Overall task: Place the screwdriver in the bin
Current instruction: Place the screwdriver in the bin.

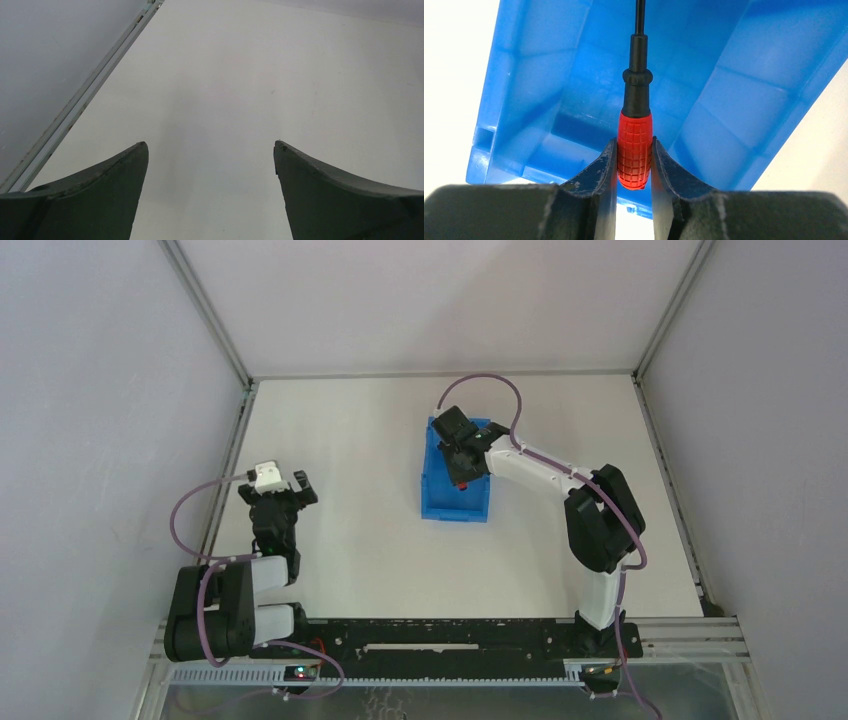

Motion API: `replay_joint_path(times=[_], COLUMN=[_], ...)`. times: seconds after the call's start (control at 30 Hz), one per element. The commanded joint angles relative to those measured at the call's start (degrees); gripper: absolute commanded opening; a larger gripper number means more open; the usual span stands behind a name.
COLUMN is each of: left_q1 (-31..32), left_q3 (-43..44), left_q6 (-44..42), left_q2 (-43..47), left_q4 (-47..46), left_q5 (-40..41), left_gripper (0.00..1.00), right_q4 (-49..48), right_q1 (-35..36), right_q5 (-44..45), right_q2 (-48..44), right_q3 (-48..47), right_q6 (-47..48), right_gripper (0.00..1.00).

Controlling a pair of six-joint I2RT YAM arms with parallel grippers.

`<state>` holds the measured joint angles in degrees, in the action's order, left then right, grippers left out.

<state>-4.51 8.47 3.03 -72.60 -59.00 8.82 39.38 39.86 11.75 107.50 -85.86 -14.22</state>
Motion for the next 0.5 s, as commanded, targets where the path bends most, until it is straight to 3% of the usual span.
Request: replay_joint_path(times=[0.0,0.17,0.47], left_q1=[0.4,0.4,0.4], left_q3=[2.4,2.3,2.4], left_q6=[-0.9,-1.0,-0.9], left_q2=[0.6,0.6,0.6], left_q4=[-1.6,-1.6,-1.6], left_q5=[0.6,0.6,0.6], left_gripper=[1.00,1.00,1.00], right_q4=[-3.1,-2.9,-3.1], right_q1=[0.6,0.6,0.6], right_q5=[1.7,2.2,2.5], right_q2=[0.7,2.8,5.0], right_q3=[-0.6,-1.7,-2.3], right_q6=[1.4,0.7,-0.4], right_gripper=[0.16,0.21,0.41])
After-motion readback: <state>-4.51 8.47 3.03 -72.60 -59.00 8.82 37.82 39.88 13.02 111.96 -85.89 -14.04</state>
